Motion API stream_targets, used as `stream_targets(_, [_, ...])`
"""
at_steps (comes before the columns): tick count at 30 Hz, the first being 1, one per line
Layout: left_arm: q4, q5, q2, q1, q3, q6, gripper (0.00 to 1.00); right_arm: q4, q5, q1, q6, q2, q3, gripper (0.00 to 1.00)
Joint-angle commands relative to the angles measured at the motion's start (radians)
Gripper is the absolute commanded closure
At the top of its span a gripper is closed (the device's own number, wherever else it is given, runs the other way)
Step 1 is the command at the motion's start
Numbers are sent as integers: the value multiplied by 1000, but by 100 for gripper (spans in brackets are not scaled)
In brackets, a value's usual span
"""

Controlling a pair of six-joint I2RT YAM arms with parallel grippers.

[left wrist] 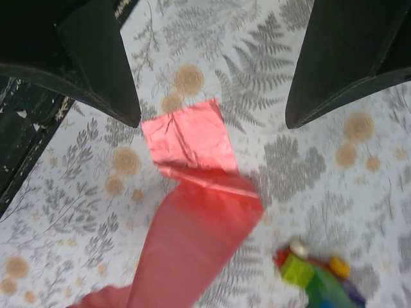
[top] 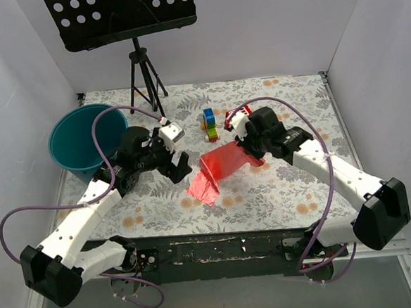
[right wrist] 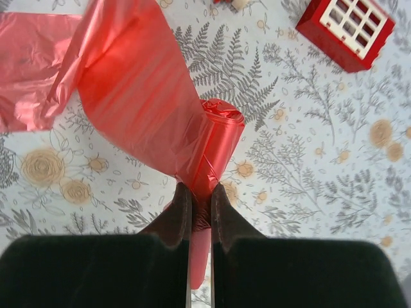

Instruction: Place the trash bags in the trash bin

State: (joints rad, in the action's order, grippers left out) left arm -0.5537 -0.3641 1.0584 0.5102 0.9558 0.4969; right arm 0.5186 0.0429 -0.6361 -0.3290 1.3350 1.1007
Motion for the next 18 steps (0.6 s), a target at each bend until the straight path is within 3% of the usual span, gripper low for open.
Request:
stream_targets(1, [249, -191, 1, -2, 26, -141, 2, 121, -92, 3, -212, -80, 112, 99])
stream_targets(6, [458, -373, 173, 16, 35, -153, 2, 176, -95, 3, -271, -158, 183, 99])
stream_targets(11, [687, -499, 359, 37, 81, -49, 2, 230, -100, 3, -251, -195, 199, 99])
stream_targets(18, [831, -555, 540, 151, 164, 23, 2, 216, -63, 6, -151, -209, 168, 99])
